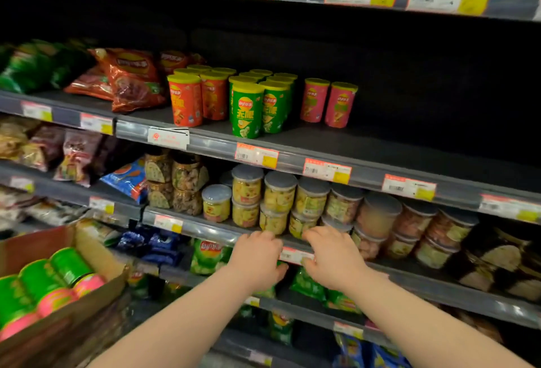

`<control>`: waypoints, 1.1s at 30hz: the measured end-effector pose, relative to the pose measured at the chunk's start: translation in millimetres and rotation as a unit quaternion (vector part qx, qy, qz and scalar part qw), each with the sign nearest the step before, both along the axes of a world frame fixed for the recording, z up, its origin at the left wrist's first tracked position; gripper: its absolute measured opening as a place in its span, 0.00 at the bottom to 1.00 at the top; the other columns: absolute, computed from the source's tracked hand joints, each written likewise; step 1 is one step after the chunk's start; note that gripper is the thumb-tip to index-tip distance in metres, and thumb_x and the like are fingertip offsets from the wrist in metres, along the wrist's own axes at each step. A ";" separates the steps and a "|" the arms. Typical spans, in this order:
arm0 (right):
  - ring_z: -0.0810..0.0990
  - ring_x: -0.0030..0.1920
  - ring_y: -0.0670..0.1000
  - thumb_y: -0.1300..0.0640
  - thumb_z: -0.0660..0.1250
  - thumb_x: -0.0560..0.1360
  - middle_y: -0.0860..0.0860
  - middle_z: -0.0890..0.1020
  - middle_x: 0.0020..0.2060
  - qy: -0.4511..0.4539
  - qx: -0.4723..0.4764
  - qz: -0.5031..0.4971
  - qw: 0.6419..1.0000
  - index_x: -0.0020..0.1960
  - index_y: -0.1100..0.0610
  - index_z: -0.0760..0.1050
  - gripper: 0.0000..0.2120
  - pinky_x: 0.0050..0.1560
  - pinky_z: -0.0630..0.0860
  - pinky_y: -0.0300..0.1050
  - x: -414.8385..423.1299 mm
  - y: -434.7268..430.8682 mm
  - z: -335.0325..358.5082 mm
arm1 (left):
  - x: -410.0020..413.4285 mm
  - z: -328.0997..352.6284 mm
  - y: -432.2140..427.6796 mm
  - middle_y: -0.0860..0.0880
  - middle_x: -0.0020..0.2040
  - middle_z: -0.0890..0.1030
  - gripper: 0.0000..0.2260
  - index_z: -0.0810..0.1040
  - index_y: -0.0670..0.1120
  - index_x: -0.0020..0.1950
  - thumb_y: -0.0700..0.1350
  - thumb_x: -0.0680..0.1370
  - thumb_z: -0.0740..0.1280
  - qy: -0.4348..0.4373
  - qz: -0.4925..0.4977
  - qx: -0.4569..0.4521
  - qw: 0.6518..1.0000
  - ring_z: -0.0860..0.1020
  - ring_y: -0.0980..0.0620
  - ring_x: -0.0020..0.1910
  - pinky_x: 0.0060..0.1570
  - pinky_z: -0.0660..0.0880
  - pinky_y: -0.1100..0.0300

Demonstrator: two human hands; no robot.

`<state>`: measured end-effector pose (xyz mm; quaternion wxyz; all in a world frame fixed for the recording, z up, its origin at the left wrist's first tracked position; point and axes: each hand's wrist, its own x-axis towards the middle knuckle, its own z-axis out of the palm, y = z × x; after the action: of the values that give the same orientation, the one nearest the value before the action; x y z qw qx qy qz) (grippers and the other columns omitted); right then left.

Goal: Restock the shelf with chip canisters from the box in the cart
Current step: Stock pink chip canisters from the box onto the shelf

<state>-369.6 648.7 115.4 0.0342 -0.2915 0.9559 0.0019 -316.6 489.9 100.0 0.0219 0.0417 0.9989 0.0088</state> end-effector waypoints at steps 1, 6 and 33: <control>0.65 0.69 0.54 0.46 0.59 0.77 0.49 0.69 0.68 -0.014 0.002 0.007 1.000 0.71 0.51 0.64 0.24 0.67 0.64 0.50 6.9 2.0 -5.5 | 10.4 -5.5 2.5 0.46 0.61 0.73 0.20 0.72 0.46 0.63 0.57 0.78 0.59 -0.015 0.011 -0.003 1.000 0.71 0.43 0.61 0.57 0.68 0.50; 0.68 0.68 0.54 0.46 0.60 0.76 0.50 0.70 0.68 -0.083 0.025 0.057 0.995 0.69 0.51 0.66 0.23 0.67 0.65 0.52 39.5 -2.4 -31.6 | 67.2 -28.3 2.7 0.45 0.58 0.73 0.19 0.74 0.45 0.60 0.58 0.77 0.60 -0.052 0.069 -0.001 0.996 0.73 0.43 0.58 0.55 0.69 0.50; 0.75 0.59 0.55 0.44 0.59 0.76 0.51 0.76 0.59 -0.210 0.122 0.206 0.948 0.62 0.50 0.71 0.18 0.58 0.71 0.49 158.4 -254.4 -100.0 | 240.7 -93.1 -222.5 0.44 0.60 0.73 0.20 0.72 0.46 0.62 0.57 0.77 0.59 -0.170 0.267 0.060 0.947 0.71 0.41 0.62 0.58 0.71 0.48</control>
<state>-211.2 394.3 15.4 0.2682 -0.4691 0.8390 0.0638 -75.8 267.3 7.0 0.1860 -0.2272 0.9525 0.0814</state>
